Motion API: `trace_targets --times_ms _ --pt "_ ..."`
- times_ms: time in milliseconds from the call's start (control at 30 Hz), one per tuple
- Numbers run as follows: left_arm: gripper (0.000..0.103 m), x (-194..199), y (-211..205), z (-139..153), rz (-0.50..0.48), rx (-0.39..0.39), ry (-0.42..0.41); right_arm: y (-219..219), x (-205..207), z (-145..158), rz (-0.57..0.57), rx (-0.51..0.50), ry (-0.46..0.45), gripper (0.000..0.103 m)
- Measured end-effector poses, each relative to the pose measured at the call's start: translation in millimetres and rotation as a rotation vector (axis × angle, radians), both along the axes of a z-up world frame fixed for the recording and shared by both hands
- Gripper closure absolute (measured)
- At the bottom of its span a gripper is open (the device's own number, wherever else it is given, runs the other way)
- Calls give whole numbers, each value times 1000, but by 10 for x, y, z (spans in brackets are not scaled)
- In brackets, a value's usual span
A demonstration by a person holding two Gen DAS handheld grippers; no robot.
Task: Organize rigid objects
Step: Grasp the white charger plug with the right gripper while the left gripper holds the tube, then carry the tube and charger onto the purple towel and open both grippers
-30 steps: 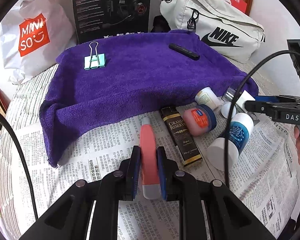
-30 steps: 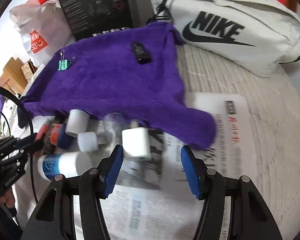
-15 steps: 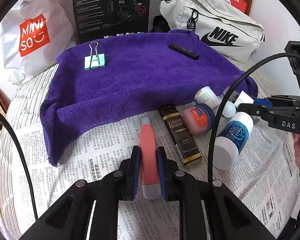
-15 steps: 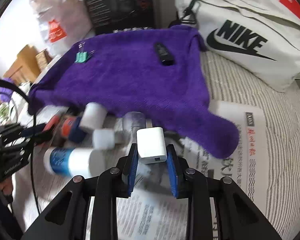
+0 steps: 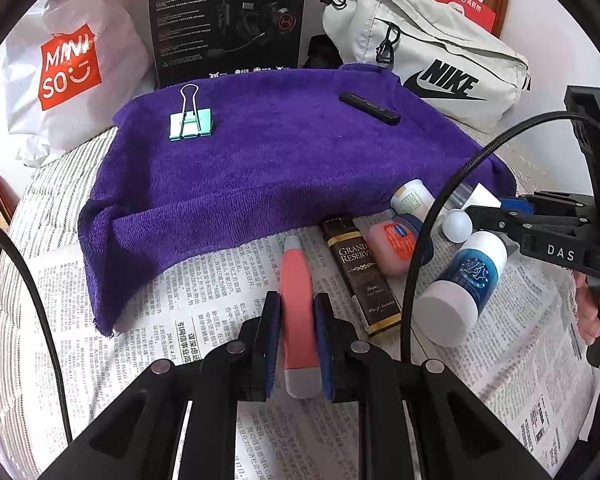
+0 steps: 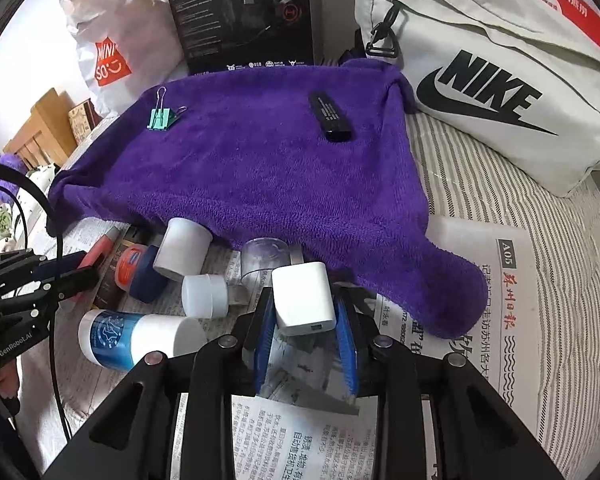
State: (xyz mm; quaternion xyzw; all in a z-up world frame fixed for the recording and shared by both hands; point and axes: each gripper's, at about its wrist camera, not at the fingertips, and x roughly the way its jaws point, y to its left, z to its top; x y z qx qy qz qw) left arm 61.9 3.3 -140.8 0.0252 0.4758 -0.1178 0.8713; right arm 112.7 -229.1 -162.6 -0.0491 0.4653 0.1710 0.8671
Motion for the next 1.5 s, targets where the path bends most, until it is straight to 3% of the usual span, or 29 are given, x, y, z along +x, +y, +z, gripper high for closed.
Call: trace_targets --times_ms 167,333,700,900,1500 --pt "86 -7 -38 2 -3 24 -5 -11 -23 2 -8 -4 4 74" --pt "86 14 -57 3 -9 35 0 44 -68 -15 -1 -46 -47 73" --pt "86 14 -74 10 2 40 9 -35 -81 7 -2 -1 -14 75" --pt "86 34 13 7 20 -34 10 -37 -83 1 0 7 -18 76" --pt "86 -146 149 264 23 -45 -7 -299 -244 278 -2 96 -15 76"
